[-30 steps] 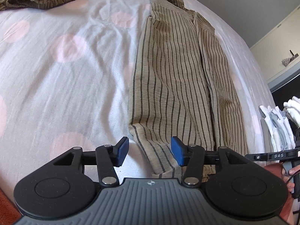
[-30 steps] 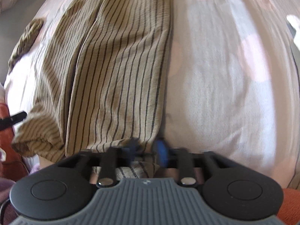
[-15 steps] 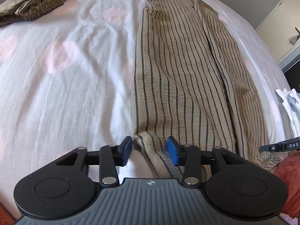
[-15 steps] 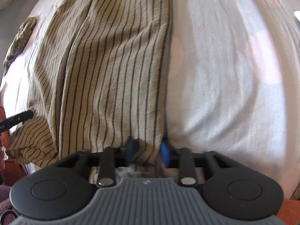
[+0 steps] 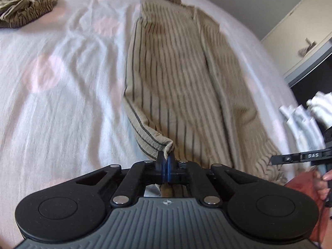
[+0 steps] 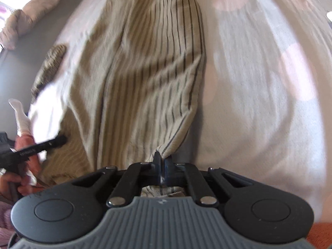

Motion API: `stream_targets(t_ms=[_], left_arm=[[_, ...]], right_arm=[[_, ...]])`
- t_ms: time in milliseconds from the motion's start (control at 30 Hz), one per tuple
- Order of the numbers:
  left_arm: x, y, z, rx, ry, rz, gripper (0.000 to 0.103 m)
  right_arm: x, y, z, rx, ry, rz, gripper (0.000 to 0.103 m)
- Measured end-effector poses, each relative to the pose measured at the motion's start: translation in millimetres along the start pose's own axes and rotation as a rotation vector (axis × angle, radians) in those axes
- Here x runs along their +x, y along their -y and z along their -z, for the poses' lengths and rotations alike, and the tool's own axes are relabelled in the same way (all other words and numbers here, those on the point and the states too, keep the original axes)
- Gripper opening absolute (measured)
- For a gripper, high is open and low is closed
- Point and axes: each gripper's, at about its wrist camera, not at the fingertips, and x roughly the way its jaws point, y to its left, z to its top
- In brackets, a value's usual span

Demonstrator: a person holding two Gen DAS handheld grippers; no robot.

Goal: Fold clothes

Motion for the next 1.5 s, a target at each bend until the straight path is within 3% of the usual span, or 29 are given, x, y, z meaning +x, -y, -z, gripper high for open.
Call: stream_targets(t_ms=[133, 333, 467, 633, 733, 833, 867, 967, 1100, 1233, 1433, 1500], left_arm=[[-16, 2, -21, 0.001, 0.084, 0.044, 0.0], [-22, 0, -64, 0.016, 0.177, 0.045, 0.0], [-8, -7, -88, 0.031, 0.174, 0.028, 0.0], [28, -8, -100, 0.075, 0.142, -0.053, 0.0], [44, -9, -98, 0.1, 0.116, -0.093, 0.0], [47, -9, -93, 0.129, 0.12, -0.104, 0.002], [45, -9, -92, 0.143, 0.127, -0.105, 0.006], [28, 0, -83, 0.232, 0.184, -0.15, 0.028], [4, 18, -68, 0.348, 0.245, -0.166, 0.039], [0, 43, -52, 0.443, 0.237, -0.131, 0.044], [21, 74, -20, 0.581, 0.158, -0.097, 0.047], [27, 77, -11, 0.603, 0.134, -0.094, 0.047]], right_arm=[[-20, -4, -10, 0.006, 0.077, -0.089, 0.004], [-35, -9, -48, -0.038, 0.198, -0.086, 0.004], [-30, -2, -78, -0.035, 0.251, -0.065, 0.003], [2, 2, -99, -0.067, 0.254, -0.007, 0.003], [23, 4, -102, -0.097, 0.237, 0.043, 0.004], [28, 4, -98, -0.14, 0.239, 0.08, 0.011], [28, 2, -96, -0.159, 0.244, 0.094, 0.014], [18, -13, -85, -0.282, 0.282, 0.178, 0.035], [1, -39, -65, -0.477, 0.342, 0.289, 0.036], [8, -65, -50, -0.6, 0.345, 0.271, 0.05], [37, -103, -39, -0.734, 0.343, 0.243, 0.05], [48, -112, -44, -0.742, 0.359, 0.252, 0.045]])
